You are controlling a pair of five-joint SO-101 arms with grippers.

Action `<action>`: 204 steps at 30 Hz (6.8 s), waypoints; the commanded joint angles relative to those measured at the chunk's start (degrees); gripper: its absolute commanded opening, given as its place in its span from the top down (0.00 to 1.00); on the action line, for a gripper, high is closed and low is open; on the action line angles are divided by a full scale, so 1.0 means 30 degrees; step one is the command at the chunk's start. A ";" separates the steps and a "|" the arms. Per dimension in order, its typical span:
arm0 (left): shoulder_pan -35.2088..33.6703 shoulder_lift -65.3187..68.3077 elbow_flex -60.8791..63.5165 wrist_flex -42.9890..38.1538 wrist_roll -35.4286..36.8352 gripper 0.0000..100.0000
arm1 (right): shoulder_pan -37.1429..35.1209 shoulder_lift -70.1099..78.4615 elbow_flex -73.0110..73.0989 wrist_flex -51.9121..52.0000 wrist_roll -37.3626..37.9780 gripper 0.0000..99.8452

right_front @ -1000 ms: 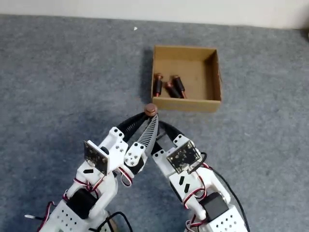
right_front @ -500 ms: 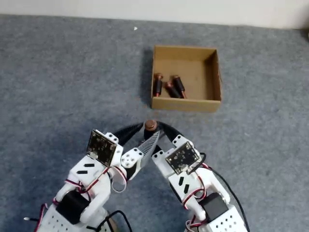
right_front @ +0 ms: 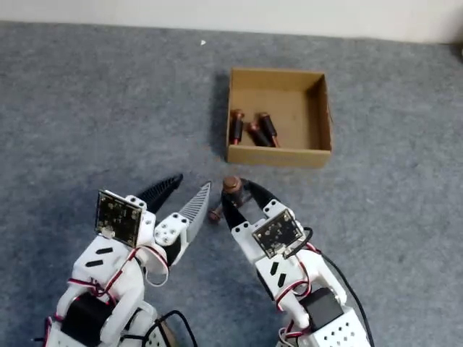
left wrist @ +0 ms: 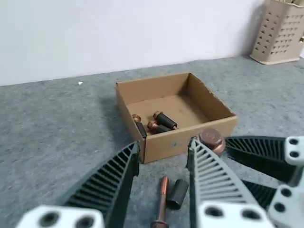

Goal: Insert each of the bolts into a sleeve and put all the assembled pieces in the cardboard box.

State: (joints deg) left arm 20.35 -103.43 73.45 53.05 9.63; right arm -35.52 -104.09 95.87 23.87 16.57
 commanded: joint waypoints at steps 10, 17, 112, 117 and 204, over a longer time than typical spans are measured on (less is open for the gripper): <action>-0.4264 -0.0015 0.1919 0.0938 -0.0117 0.98 | 0.1099 -0.0366 0.1832 -0.0454 0.0117 0.99; -0.6110 -0.0015 0.5026 0.0821 -0.0117 1.00 | 0.1128 -0.0366 0.1656 -0.0484 0.0029 0.99; -0.6198 0.0015 0.7927 -0.1758 -0.0234 0.99 | 0.1245 3.1458 -2.4718 1.2938 -1.2659 0.83; -0.6198 0.0015 0.7927 -0.1758 -0.0234 0.99 | 0.0689 3.3832 -2.4571 1.1766 -1.5355 0.83; -0.6813 0.0015 0.7692 -0.1817 -0.0234 0.99 | 0.4147 2.8440 -1.5223 0.2212 -1.3861 1.00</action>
State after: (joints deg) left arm 0.13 -103.08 96.04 48.31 9.54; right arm -25.67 -16.00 48.66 36.79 -22.55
